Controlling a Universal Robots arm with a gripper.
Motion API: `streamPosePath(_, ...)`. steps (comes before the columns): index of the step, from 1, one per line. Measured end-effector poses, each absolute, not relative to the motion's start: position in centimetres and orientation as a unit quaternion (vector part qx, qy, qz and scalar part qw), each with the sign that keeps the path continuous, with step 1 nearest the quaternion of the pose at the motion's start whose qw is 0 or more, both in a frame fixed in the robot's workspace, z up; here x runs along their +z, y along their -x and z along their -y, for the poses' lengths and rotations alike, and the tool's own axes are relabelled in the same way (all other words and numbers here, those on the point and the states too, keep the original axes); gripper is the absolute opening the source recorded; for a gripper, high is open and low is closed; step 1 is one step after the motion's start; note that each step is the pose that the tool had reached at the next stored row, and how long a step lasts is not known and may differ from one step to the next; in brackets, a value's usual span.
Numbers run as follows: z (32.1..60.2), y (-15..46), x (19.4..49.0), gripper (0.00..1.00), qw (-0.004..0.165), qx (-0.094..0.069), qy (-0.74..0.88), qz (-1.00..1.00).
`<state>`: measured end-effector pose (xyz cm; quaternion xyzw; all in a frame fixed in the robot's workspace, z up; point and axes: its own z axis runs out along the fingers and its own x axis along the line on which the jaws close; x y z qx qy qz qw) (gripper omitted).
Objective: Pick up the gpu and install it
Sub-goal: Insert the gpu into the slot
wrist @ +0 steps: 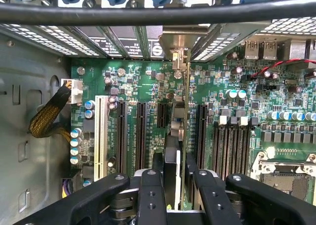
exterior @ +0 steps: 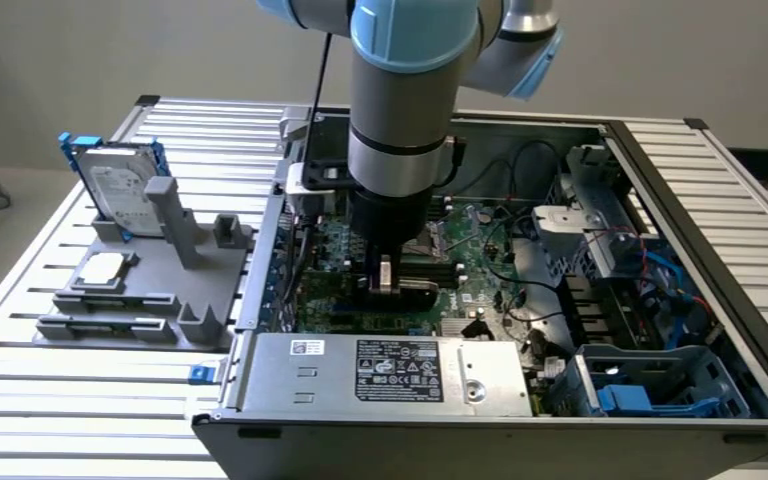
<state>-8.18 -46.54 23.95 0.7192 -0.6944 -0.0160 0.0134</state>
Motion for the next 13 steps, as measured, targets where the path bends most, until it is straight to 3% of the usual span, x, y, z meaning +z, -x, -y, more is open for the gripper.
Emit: streamPosePath(13,46.54,8.19,23.96,0.27,0.013,-0.016,-0.719,0.694)
